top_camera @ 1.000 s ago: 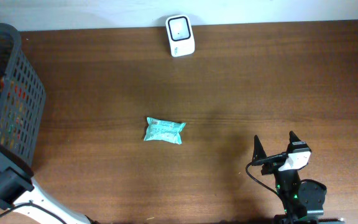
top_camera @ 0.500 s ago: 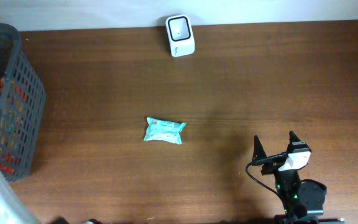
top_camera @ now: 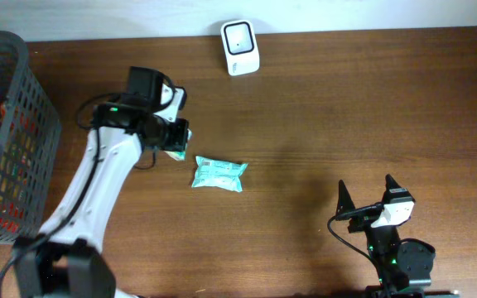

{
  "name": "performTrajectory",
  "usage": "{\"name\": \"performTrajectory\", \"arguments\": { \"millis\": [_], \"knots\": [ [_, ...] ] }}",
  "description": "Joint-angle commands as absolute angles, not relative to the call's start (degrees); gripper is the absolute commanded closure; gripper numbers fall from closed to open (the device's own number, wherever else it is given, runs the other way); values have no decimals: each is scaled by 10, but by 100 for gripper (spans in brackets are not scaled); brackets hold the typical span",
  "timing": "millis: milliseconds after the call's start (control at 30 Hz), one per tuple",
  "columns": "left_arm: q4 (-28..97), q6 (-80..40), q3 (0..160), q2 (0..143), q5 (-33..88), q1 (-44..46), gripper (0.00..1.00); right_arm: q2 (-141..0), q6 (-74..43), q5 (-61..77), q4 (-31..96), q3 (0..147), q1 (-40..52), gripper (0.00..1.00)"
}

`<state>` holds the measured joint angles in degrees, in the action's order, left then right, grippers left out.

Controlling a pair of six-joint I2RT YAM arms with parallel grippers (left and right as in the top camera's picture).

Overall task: Scan the item barcode
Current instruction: 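Place the small tissue pack left of the first pack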

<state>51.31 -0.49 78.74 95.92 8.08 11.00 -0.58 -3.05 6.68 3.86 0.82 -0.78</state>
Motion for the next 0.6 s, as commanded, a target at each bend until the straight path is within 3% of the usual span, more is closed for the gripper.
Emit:
{"name": "performTrajectory", "arguments": {
  "millis": [0, 67, 100, 133, 167, 200, 367, 433, 567],
  "knots": [
    [475, -65, 754, 1017, 77, 119, 100, -2, -35, 64, 39, 3, -11, 1],
    [472, -69, 752, 1047, 77, 120, 96, -2, -35, 64, 39, 3, -11, 1],
    [472, -68, 752, 1056, 77, 120, 61, -2, -35, 64, 39, 3, -11, 1],
    [474, -68, 752, 1061, 77, 121, 37, -2, -35, 64, 39, 3, -11, 1],
    [473, -68, 752, 1062, 77, 122, 18, -2, -35, 64, 39, 3, -11, 1],
    [471, -68, 754, 1061, 77, 122, 12, -2, -35, 64, 39, 3, -11, 1],
    [525, -42, 851, 1030, 62, 122, 9, -2, -35, 64, 39, 3, -11, 1],
    [559, -42, 949, 999, 16, 120, 1, -2, -35, 64, 39, 3, -11, 1],
    [569, -40, 1115, 947, -96, 73, 1, -2, -35, 64, 39, 3, -11, 1]
  ]
}}
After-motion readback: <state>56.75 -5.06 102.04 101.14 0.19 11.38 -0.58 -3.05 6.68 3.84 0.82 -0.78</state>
